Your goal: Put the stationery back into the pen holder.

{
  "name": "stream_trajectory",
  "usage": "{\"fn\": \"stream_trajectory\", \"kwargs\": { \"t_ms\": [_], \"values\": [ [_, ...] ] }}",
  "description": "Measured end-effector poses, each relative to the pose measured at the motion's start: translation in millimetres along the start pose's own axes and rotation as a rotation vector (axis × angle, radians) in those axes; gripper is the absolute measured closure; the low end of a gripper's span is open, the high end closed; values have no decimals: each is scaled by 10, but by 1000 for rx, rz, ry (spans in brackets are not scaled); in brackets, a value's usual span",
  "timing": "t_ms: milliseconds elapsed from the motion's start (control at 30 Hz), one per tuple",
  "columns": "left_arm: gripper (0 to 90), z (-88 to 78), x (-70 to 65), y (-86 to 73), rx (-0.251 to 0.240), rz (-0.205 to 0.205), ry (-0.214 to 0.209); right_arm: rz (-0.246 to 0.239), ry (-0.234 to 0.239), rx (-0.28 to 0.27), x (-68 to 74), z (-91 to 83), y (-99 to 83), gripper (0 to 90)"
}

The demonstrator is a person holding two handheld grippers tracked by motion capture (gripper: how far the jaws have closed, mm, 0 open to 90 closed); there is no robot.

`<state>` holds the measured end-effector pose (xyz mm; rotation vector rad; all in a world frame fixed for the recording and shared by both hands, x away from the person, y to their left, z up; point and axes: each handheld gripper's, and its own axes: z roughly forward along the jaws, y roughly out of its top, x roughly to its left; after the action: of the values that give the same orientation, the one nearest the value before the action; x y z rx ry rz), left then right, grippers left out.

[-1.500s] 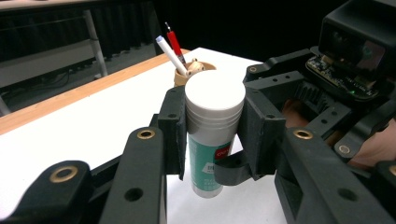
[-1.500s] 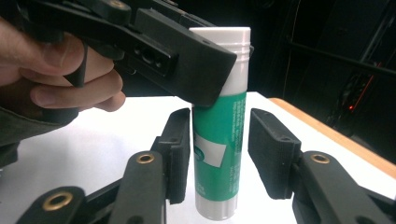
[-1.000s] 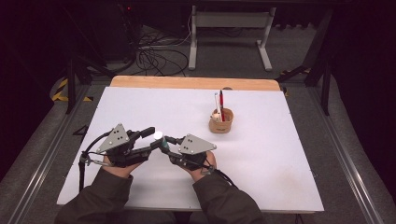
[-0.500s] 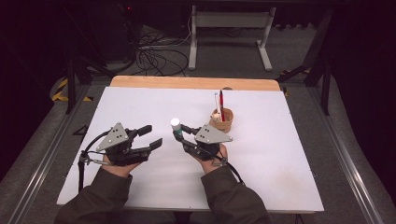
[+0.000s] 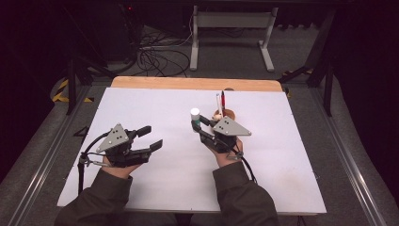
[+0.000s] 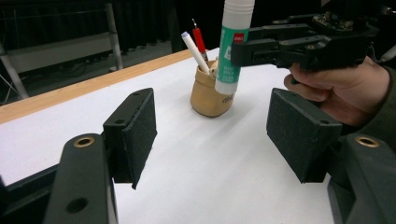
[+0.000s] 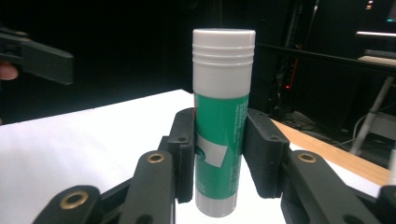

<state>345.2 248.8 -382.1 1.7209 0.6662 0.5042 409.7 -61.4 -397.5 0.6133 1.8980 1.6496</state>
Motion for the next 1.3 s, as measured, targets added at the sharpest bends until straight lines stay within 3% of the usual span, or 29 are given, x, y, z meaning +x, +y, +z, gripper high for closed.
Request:
{"fn": "stream_trajectory", "kwargs": {
  "t_ms": [600, 1133, 1300],
  "values": [
    [331, -14, 7, -2, 2, 3, 8, 40, -172, -37, -435, -196, -69, 662],
    [328, -12, 9, -8, 2, 0, 10, 73, -336, -52, -671, -251, -241, 662],
    [328, -12, 7, -9, 2, 0, 10, 81, -367, -38, -724, -254, -303, 662]
  ]
}}
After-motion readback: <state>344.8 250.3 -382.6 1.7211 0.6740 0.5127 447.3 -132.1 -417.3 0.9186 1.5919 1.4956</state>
